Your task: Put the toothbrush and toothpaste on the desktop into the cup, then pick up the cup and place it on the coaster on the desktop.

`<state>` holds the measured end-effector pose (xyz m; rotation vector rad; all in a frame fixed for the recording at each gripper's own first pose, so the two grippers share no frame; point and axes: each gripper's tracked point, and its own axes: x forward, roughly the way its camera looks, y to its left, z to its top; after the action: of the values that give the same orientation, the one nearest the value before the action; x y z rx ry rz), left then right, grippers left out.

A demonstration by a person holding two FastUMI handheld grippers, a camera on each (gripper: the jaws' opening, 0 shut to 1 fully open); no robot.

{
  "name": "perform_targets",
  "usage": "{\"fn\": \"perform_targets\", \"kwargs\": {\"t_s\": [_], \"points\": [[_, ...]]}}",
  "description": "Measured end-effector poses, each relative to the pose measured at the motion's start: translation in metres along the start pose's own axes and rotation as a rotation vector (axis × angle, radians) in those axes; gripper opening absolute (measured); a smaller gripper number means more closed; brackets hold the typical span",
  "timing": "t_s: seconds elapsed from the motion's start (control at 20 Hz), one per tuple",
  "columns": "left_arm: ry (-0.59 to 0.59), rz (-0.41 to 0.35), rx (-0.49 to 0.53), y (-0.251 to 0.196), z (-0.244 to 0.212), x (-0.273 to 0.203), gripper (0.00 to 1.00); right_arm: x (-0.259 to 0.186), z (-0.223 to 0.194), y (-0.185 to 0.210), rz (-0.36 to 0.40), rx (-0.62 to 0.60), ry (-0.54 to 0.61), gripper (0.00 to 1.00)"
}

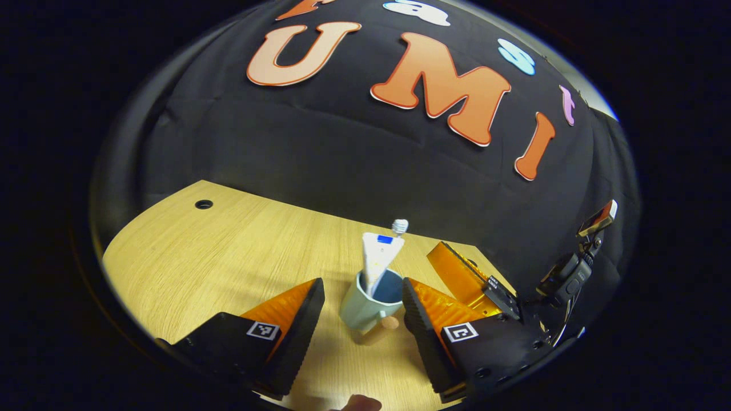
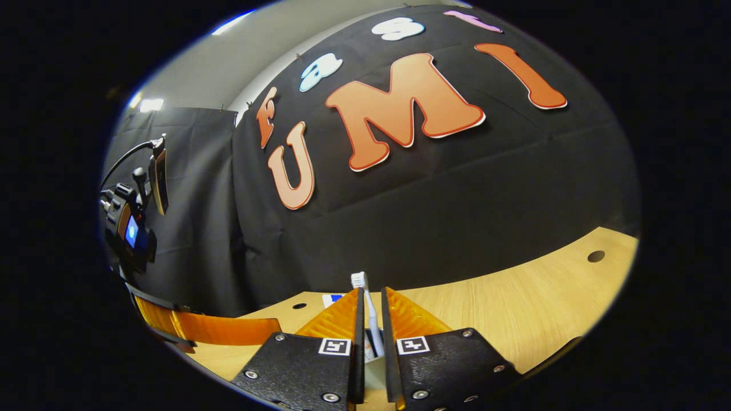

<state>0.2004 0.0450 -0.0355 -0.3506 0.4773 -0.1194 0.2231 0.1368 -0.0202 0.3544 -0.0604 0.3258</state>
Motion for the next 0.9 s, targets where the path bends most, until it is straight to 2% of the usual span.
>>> {"fn": "perform_targets", "kwargs": {"t_s": [0.05, 0.1, 0.25, 0.45, 0.65, 0.8, 0.85, 0.9], "points": [[0.018, -0.013, 0.001, -0.004, 0.002, 0.000, 0.89, -0.007, 0.003, -0.002, 0.002, -0.002, 0.015, 0.24], [0.036, -0.020, 0.002, -0.008, 0.005, 0.001, 0.89, -0.015, 0.006, -0.003, 0.009, -0.006, 0.027, 0.21], [0.090, -0.028, 0.040, -0.019, 0.011, 0.005, 0.89, -0.037, 0.020, -0.011, 0.006, -0.057, 0.027, 0.49], [0.215, -0.019, 0.108, -0.029, 0.009, 0.016, 0.89, -0.062, 0.041, -0.013, 0.020, -0.096, 0.023, 0.70], [0.402, 0.042, 0.132, -0.019, -0.003, 0.030, 0.89, -0.087, 0.059, -0.024, 0.020, -0.135, 0.005, 0.81], [0.512, 0.072, 0.114, -0.016, -0.017, 0.031, 0.89, -0.107, 0.065, -0.035, 0.009, -0.160, 0.016, 0.83], [0.539, 0.072, 0.114, -0.016, -0.022, 0.034, 0.94, -0.114, 0.066, -0.037, 0.008, -0.167, 0.020, 0.84], [0.567, 0.071, 0.115, -0.017, -0.024, 0.034, 0.89, -0.120, 0.068, -0.039, 0.009, -0.172, 0.022, 0.84]]}}
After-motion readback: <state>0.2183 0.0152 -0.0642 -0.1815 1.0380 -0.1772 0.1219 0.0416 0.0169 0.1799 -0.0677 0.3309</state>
